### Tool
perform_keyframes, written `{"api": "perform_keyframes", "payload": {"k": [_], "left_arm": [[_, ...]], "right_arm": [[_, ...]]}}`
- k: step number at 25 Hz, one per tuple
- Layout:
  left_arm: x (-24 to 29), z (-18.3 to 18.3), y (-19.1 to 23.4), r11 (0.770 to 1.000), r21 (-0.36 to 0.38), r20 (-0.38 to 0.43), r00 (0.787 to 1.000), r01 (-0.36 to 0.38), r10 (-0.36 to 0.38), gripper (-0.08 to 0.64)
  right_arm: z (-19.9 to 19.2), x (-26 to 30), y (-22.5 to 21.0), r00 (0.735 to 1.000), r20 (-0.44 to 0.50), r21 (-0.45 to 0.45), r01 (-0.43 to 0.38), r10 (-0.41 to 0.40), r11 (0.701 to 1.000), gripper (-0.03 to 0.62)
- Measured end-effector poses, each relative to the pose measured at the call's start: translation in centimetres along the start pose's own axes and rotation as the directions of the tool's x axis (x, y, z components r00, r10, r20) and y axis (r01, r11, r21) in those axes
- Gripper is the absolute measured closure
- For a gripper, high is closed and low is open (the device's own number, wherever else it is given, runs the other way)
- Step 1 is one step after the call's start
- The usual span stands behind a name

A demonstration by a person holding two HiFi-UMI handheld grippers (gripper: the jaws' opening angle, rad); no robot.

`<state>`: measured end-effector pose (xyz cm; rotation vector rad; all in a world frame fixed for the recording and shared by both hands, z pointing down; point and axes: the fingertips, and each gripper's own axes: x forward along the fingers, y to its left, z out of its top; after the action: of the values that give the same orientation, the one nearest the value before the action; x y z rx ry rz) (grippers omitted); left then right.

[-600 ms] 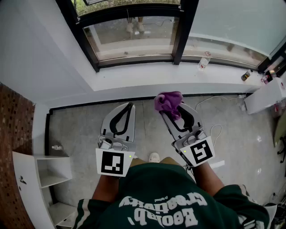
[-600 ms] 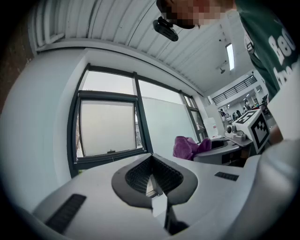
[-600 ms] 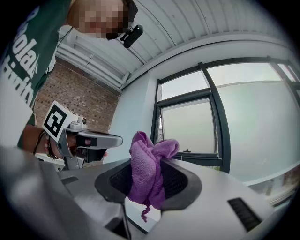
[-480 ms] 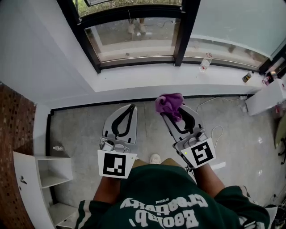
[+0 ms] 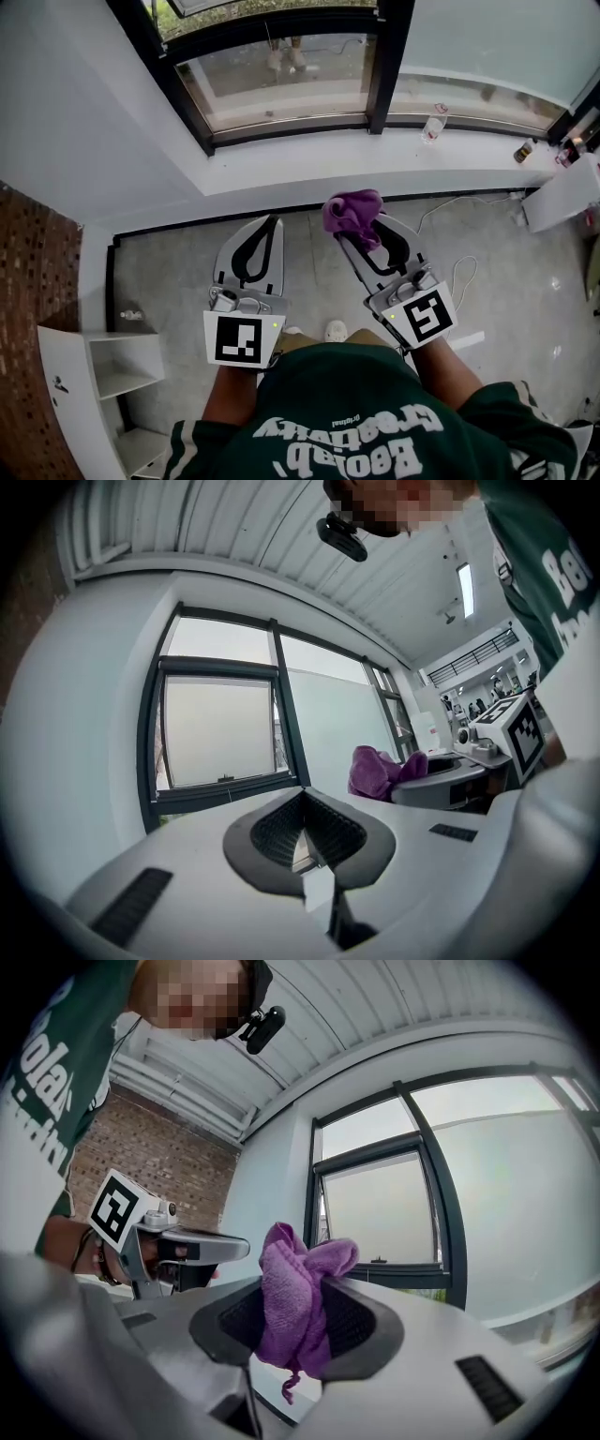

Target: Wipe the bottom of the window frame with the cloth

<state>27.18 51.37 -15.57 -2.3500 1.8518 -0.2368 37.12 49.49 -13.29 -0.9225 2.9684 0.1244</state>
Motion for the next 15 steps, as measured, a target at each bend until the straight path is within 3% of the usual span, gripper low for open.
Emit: {"api": "perform_keyframes", "payload": {"k": [9, 15], "left_arm": [[2.0, -0.2, 1.8, 0.999, 0.025, -0.008, 1.0, -0.025, 0.025, 0.549], [3.4, -2.4, 8.3, 0.997, 0.033, -0.021, 0.997, -0.076, 0.077, 0.549]], "right_arm": [[-1.2, 2.1, 0.6, 0.997, 0.026, 0.048, -0.073, 0.072, 0.996, 0.43], [-2.8, 7.2, 1.7, 0.993, 0.027, 0.056, -0.116, 0.115, 0.992, 0.43]]}}
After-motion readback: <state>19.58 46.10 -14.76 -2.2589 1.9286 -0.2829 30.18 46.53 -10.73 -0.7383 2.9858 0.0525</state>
